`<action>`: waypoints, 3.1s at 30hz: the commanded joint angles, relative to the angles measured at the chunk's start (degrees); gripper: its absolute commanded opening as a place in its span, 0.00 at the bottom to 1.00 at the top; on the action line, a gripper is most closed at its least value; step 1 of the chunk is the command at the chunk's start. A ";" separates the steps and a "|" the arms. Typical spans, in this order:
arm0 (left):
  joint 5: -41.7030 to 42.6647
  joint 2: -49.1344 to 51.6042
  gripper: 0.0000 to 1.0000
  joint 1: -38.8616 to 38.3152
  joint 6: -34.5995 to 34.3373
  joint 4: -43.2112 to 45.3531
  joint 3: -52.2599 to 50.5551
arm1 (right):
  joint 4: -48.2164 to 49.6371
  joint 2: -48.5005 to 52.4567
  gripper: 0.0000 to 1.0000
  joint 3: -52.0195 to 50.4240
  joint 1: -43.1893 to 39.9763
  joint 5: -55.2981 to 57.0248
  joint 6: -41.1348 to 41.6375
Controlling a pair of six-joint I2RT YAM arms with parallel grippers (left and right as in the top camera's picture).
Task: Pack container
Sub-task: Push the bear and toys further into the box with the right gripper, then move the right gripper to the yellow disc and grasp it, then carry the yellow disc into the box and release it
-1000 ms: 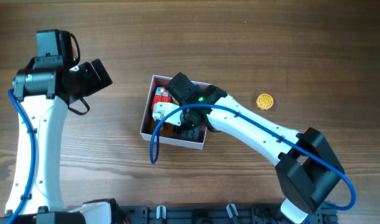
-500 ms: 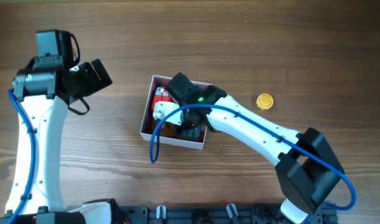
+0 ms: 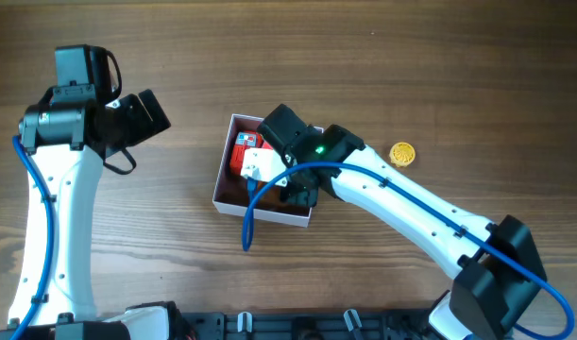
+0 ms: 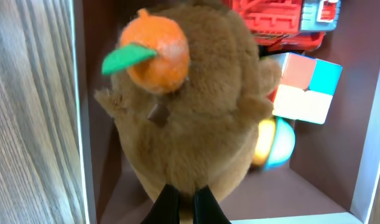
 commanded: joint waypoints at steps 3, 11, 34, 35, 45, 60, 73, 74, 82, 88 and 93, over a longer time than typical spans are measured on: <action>0.92 0.39 1.00 0.33 0.74 -0.04 -0.39 | -0.17 -0.83 0.04 1.42 0.28 -5.42 -4.37; 0.92 0.39 1.00 0.33 0.74 -0.31 -0.39 | 1.05 1.66 0.04 1.42 0.33 -7.89 -4.11; 0.90 0.39 1.00 0.33 0.96 -0.31 -0.39 | -2.40 -9.09 1.00 1.09 -35.12 -1.18 55.74; 0.90 0.39 1.00 0.33 0.96 -0.31 -0.39 | -2.43 -6.82 1.00 -0.09 -35.67 -0.83 57.70; 0.87 0.39 1.00 0.33 0.96 -0.70 -0.39 | 0.66 10.05 1.00 -1.29 -40.70 -0.57 60.13; 0.90 0.39 1.00 0.33 0.94 -0.70 -0.39 | 1.79 14.99 0.98 -3.32 -43.82 -0.59 56.30; 0.90 0.39 1.00 0.33 0.94 -0.68 -0.39 | 2.36 16.00 0.55 -4.24 -43.82 -0.61 56.30; 0.90 0.39 1.00 0.33 0.94 -0.66 -0.39 | 2.36 16.00 0.55 -4.24 -43.82 -0.63 56.33; 0.90 0.39 1.00 0.33 0.94 -0.66 -0.39 | 2.29 16.00 0.46 -4.24 -43.82 -0.61 56.28; 0.90 0.39 1.00 0.33 0.96 -0.61 -0.39 | 1.92 14.12 0.04 -4.02 -43.25 -0.52 55.69; 0.90 0.39 1.00 0.33 0.94 -0.57 -0.39 | -1.46 6.16 0.04 1.11 -39.93 -0.57 51.93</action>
